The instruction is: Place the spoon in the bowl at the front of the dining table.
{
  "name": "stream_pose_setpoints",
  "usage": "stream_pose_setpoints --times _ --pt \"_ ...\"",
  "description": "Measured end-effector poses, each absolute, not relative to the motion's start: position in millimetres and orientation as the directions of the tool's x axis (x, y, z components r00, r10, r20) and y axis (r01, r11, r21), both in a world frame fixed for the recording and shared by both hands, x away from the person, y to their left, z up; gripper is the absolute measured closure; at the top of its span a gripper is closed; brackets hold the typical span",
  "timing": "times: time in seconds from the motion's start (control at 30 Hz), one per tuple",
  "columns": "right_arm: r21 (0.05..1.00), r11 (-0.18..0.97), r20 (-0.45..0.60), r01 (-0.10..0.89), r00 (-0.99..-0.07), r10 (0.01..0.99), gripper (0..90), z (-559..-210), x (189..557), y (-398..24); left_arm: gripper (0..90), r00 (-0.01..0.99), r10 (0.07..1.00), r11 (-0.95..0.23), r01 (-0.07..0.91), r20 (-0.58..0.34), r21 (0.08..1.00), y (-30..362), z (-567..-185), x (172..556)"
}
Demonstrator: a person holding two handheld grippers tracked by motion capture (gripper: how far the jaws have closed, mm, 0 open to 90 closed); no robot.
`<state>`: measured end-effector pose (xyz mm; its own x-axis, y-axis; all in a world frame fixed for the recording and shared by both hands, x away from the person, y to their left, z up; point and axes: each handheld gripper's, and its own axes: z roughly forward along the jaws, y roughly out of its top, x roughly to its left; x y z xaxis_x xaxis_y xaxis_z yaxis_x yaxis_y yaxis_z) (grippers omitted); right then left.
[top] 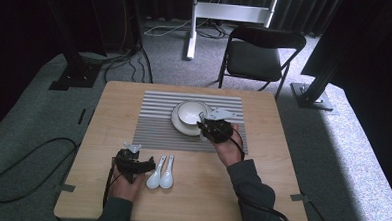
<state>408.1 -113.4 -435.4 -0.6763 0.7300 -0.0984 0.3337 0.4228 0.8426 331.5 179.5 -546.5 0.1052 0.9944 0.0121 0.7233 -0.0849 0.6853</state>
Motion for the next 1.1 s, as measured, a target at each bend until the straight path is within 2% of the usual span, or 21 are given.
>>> stream_pose_setpoints --times 1.1 --pt "0.860 0.372 -0.085 0.349 -0.621 0.779 74.4 -419.7 439.1 -128.9 1.7 0.105 0.994 -0.085 0.724 0.013 0.685 179.5 -546.5 331.5"
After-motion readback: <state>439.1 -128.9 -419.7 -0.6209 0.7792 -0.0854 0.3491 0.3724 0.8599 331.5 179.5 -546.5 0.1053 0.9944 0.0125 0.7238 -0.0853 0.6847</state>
